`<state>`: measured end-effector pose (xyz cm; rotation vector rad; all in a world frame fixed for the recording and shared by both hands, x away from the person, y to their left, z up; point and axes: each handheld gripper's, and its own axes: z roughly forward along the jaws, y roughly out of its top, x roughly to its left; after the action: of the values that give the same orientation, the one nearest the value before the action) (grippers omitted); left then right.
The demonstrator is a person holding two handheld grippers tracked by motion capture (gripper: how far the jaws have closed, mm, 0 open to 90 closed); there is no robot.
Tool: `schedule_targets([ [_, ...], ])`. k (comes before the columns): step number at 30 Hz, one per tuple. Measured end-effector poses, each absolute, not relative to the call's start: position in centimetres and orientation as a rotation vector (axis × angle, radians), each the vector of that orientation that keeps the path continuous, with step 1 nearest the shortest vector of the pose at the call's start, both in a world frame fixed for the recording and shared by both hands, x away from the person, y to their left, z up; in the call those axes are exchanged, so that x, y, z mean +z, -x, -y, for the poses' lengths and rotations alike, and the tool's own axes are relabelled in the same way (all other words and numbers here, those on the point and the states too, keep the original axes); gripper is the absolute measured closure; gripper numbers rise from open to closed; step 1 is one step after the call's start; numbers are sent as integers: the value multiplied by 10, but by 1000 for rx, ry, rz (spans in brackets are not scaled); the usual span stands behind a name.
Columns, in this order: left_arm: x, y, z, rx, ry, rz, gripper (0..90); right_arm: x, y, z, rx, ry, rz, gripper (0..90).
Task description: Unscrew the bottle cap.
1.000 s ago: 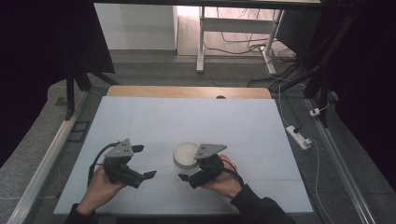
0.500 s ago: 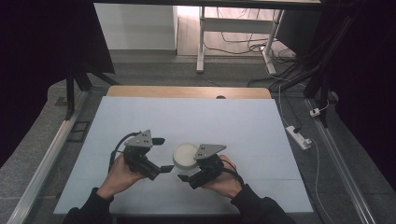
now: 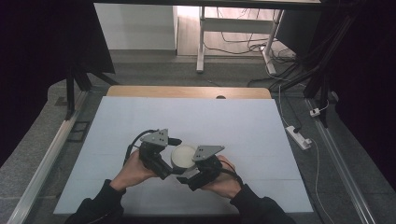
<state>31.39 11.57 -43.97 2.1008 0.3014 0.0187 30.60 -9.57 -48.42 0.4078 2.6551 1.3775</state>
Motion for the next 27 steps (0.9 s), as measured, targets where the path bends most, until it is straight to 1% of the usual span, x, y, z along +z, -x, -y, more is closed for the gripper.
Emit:
schedule_targets([
  [5,-441,-315,-110,0,-2099,-273,7,-485,-305,95,1377,-393,-2660,70],
  [10,-441,-316,-108,11,-2098,-251,69,-484,-305,95,1382,-386,-2666,70],
  [14,-442,-315,-108,23,-2089,-271,75,-484,-306,95,1385,-400,-2665,70],
  [24,-441,-311,-99,125,-2098,-423,78,-487,-310,95,1328,-491,-2627,70],
  [27,-441,-307,-94,176,-2100,-508,78,-487,-311,94,1313,-528,-2614,70],
])
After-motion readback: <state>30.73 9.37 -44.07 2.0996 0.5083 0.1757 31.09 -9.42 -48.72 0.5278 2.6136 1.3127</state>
